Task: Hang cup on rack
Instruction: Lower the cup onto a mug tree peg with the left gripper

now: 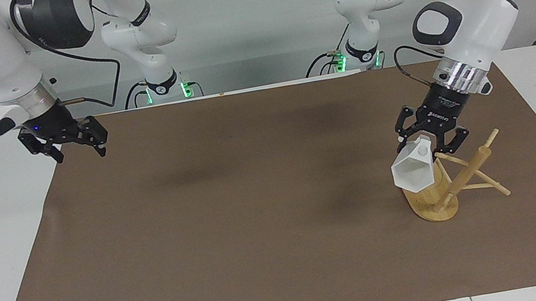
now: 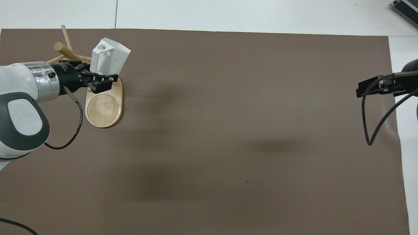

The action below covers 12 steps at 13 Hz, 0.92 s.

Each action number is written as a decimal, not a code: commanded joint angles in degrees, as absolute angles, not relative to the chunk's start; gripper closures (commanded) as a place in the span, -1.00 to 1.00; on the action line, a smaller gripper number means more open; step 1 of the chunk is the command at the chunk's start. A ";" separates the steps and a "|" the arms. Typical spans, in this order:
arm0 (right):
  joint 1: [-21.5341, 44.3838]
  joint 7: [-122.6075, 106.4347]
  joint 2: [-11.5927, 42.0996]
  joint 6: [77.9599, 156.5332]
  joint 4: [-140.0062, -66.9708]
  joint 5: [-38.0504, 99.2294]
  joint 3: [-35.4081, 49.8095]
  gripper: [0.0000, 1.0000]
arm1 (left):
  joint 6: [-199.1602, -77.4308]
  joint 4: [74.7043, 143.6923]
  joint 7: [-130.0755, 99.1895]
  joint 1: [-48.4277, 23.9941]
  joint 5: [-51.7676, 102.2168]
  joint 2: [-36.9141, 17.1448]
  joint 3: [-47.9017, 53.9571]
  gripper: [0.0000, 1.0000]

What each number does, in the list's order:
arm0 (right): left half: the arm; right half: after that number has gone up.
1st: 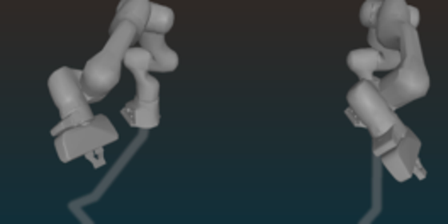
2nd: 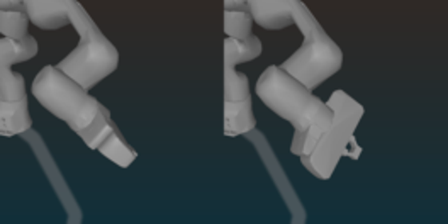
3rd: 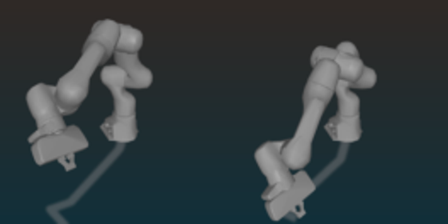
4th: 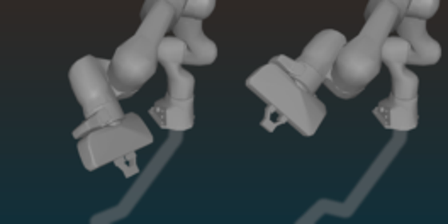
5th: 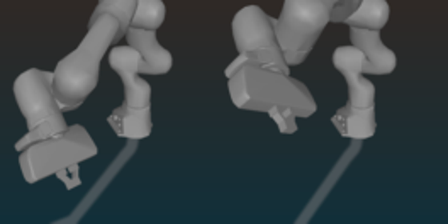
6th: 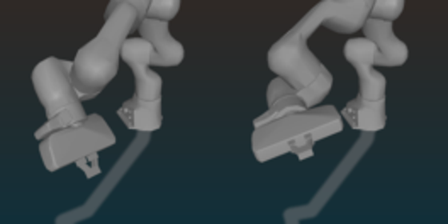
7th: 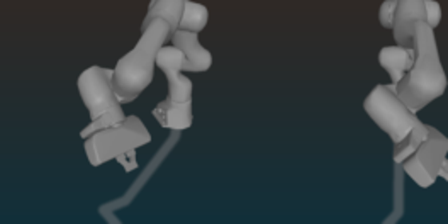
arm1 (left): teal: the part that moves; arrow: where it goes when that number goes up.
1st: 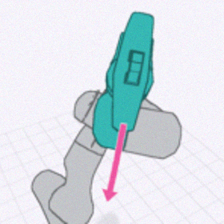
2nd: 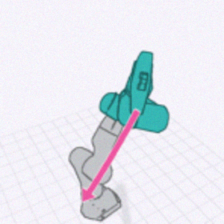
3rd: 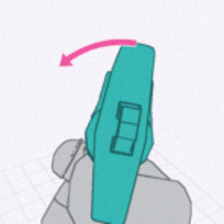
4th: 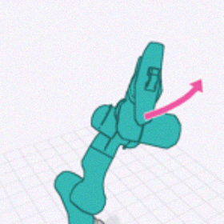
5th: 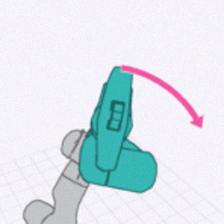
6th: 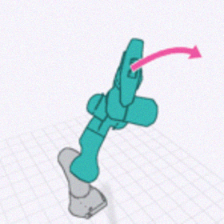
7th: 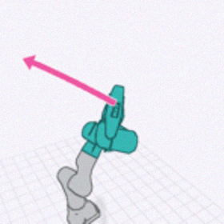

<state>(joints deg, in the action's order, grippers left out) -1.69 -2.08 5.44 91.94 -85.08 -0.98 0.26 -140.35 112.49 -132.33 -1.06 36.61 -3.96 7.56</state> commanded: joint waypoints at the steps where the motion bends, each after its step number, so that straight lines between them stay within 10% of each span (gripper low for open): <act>1: -1.41 -0.97 4.22 91.93 -85.78 -0.97 0.44 -1.00 | -141.77 113.47 -133.51 -0.62 35.77 -3.69 7.56 1.00; 12: -1.76 -1.58 3.78 91.14 -85.96 -0.97 1.14 -1.00 | -142.73 114.34 -139.04 1.05 35.77 -3.87 7.65 1.00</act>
